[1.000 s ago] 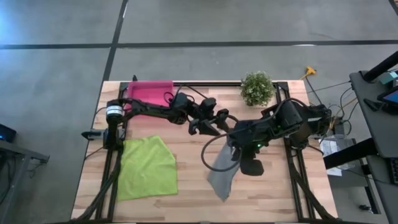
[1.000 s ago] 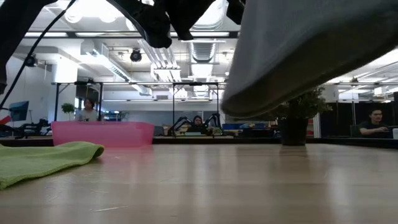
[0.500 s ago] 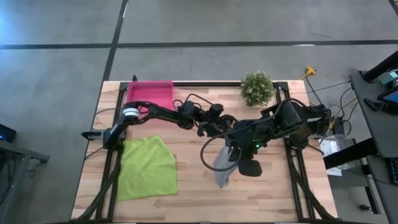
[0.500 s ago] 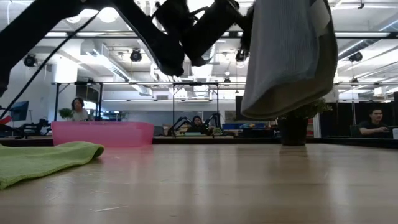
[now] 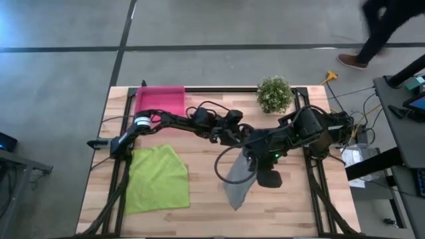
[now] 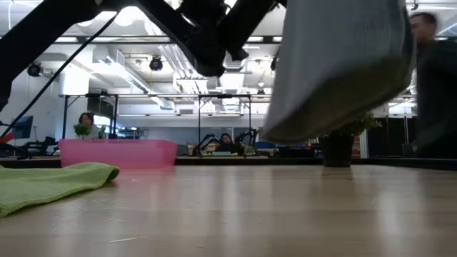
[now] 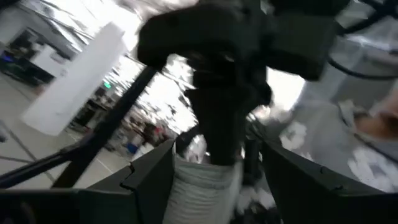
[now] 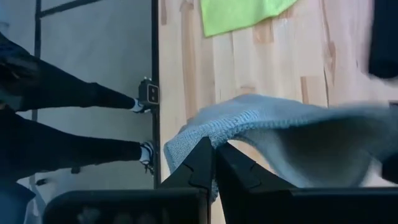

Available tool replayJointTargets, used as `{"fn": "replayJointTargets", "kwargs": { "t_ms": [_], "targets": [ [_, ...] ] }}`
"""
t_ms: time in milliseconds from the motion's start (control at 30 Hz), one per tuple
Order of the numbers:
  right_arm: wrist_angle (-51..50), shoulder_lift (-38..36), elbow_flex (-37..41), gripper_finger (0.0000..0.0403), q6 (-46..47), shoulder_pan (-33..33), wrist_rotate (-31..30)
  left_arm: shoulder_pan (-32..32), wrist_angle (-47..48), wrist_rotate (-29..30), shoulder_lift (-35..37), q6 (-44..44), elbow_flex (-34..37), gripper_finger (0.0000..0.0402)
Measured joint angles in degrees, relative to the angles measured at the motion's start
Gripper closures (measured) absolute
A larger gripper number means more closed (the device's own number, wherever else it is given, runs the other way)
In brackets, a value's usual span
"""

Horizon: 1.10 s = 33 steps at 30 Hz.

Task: Roll microfiber towels into tight, uniform cylinder then place into a basket
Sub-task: Roll the blue microfiber cloth

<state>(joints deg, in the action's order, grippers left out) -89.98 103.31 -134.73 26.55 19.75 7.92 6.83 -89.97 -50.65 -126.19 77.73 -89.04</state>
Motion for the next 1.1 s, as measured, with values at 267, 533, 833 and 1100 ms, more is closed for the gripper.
{"fn": "replayJointTargets", "kwargs": {
  "t_ms": [267,533,833,1100],
  "targets": [
    [0.0,0.0,0.0,0.0394,0.2,0.0,0.0,-1.0,2.8,-1.6,0.1,-0.5,-0.4,0.0178],
    [0.1,0.0,0.0,0.0394,2.7,0.2,0.0,0.1,4.1,-1.9,0.1,-3.8,0.6,0.0178],
    [0.1,0.0,0.0,0.0394,2.8,0.5,0.0,-1.3,7.0,-3.1,0.1,-7.5,0.6,0.0178],
    [0.1,0.0,0.0,0.0394,2.8,0.5,0.0,-1.7,7.0,-1.5,0.1,-8.2,0.0,0.0178]
  ]
}}
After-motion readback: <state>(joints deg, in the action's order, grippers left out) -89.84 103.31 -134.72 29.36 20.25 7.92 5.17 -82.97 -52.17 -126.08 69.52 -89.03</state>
